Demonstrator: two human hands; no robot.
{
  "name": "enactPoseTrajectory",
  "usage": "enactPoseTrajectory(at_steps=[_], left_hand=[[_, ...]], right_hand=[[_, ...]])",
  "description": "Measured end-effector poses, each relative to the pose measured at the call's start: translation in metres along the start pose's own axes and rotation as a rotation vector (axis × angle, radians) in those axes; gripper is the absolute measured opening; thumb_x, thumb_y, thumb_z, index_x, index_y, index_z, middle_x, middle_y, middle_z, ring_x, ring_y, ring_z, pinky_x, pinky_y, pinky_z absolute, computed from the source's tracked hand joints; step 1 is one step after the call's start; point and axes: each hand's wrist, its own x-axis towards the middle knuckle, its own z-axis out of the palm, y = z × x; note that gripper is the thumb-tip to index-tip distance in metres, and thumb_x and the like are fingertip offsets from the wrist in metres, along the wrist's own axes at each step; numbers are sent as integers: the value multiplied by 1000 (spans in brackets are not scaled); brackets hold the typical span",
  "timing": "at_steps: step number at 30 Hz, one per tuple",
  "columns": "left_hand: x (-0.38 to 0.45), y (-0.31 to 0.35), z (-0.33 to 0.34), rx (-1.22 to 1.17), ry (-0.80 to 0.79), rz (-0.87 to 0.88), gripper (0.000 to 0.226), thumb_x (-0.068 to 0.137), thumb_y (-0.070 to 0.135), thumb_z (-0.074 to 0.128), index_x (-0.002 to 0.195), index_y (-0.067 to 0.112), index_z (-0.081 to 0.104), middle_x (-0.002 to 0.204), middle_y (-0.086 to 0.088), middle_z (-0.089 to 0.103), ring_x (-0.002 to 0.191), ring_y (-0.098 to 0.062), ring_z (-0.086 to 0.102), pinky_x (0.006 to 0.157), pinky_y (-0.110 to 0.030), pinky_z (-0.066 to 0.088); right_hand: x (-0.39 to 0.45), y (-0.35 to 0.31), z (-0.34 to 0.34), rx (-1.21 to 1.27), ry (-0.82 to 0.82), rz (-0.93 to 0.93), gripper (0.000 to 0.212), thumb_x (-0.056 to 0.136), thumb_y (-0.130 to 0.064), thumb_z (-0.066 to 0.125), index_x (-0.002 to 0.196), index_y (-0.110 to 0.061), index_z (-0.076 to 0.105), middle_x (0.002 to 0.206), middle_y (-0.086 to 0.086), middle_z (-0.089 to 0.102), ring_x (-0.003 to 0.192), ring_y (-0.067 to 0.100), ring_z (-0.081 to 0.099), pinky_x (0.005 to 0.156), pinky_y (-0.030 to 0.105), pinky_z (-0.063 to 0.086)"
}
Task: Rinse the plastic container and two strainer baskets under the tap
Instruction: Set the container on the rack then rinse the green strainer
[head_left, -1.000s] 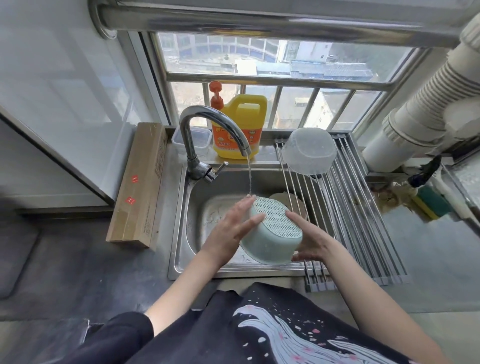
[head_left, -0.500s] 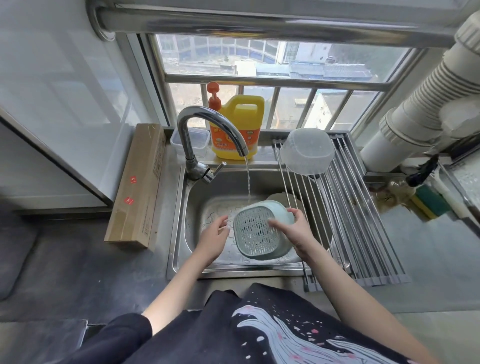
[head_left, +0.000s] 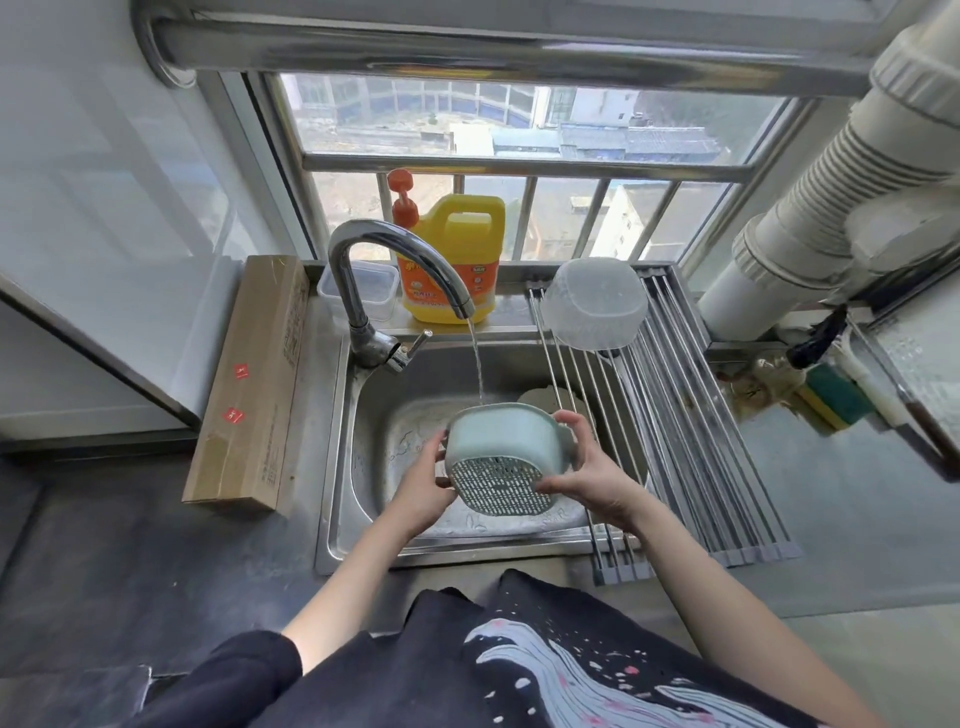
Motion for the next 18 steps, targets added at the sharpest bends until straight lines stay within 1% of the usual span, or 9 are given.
enactPoseTrajectory(at_steps=[1,4,7,9,10,12,13,15,18], left_hand=[[2,0,2,-6,3,9,88,80,-18,56,149,22,20,129,-11,47,88,-23,62,63,-23,51],[7,-2,5,36,-4,-5,92,75,-19,58,148,23,22,120,-12,49,84,-23,62,61,-25,50],[8,-2,7,69,-10,-29,83,68,-3,66,141,19,34,121,-17,48,94,-30,57,64,-28,50],[10,-3,6,63,-30,-80,83,63,5,63,140,22,38,124,-16,46,91,-28,58,61,-27,49],[12,-2,5,1,-46,-120,79,66,0,60,140,22,40,126,-14,48,85,-24,58,59,-27,49],[15,1,5,-186,-65,-211,61,78,-6,52,133,22,50,123,-10,56,84,-20,59,68,-33,53],[14,6,4,-253,-66,-248,49,83,-2,49,126,21,56,118,-8,61,88,-20,59,73,-36,54],[12,11,1,-305,-33,-303,27,87,11,50,109,17,64,104,-8,64,82,-20,59,66,-33,54],[13,19,-3,-479,0,-381,9,88,15,57,91,7,61,71,-7,58,53,-15,53,49,-24,52]], right_hand=[[-2,-1,-2,-57,-11,-7,86,61,3,82,119,-43,38,129,16,41,111,36,52,81,36,57],[-6,-2,-6,-156,-14,-15,82,65,7,78,119,-37,35,128,16,42,109,32,53,78,31,58],[-6,2,-10,-83,10,51,82,65,0,81,119,-41,36,127,16,45,107,34,57,84,38,58],[-7,3,-11,15,55,107,80,67,-4,83,125,-37,38,129,11,46,108,33,60,81,45,58],[-7,3,-12,65,87,140,79,69,-9,83,130,-33,38,131,9,46,107,33,61,78,48,59],[-6,0,-12,91,141,230,73,76,-26,78,137,-25,38,134,8,47,102,32,64,71,50,59],[-5,-2,-12,74,161,278,70,81,-37,72,139,-19,38,136,7,45,98,31,63,67,47,60],[0,-8,-12,33,211,376,70,87,-55,57,139,-10,41,133,10,44,92,28,55,53,32,58],[7,-17,-12,123,160,544,59,90,-59,45,112,-6,52,89,9,53,64,17,52,35,19,44]])
